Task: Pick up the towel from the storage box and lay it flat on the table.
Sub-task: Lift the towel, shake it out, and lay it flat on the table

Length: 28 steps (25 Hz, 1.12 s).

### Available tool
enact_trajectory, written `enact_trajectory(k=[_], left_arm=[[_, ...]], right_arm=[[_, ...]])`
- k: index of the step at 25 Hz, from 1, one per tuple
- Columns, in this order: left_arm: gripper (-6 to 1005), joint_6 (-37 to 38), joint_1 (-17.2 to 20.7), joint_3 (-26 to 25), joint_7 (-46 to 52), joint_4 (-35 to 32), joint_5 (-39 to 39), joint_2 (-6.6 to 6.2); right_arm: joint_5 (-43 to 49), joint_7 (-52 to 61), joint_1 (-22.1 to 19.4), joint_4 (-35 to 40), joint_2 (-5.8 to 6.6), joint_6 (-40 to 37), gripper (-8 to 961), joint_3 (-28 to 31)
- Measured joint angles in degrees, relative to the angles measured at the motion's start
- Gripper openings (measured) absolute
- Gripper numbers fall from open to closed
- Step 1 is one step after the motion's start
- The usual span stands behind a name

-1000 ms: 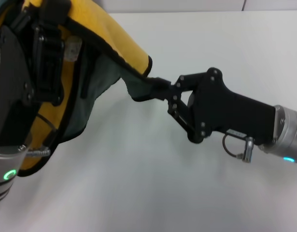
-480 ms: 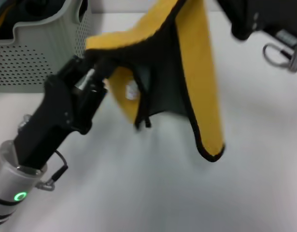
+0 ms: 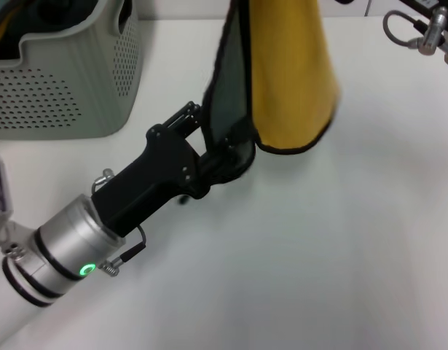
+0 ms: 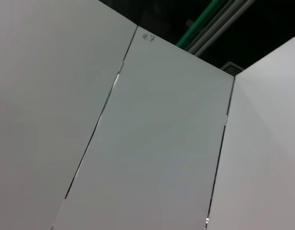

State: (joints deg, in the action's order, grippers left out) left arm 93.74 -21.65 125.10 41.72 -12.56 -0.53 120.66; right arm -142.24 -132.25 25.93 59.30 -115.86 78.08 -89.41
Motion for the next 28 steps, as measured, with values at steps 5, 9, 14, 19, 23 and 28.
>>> enact_trajectory(k=[5,9,14,19,23,28], left_arm=[[608,-2.8,0.1,-0.5,-1.4,0.0,-0.4,-0.01],[608,-3.3,0.7,-0.6,-2.4,0.3,-0.6,-0.13],[605,-3.2,2.2,-0.6,-4.2,0.8,-0.7,-0.23],[602,-2.9,3.2,-0.7,-4.8,0.8,-0.7,-0.32],[594,-1.9,3.6,-0.6,-5.4,1.3,-0.4,-0.40],[586,-0.7,3.7,-0.2,-6.0,1.7,-0.2,-0.43]], right_arm=[[0.0,0.0,-0.2,1.0,0.01,-0.4,7,0.8],[0.0,0.0,-1.0,1.4,0.06,-0.4,7,2.4],[0.0,0.5,-1.3,1.4,0.13,-0.5,7,3.7],[0.0,0.6,-1.4,1.2,0.19,-0.5,7,4.9],[0.0,0.7,-1.5,1.0,0.20,-0.5,7,5.0],[0.0,0.8,-1.9,1.1,0.20,-0.5,6,5.0]])
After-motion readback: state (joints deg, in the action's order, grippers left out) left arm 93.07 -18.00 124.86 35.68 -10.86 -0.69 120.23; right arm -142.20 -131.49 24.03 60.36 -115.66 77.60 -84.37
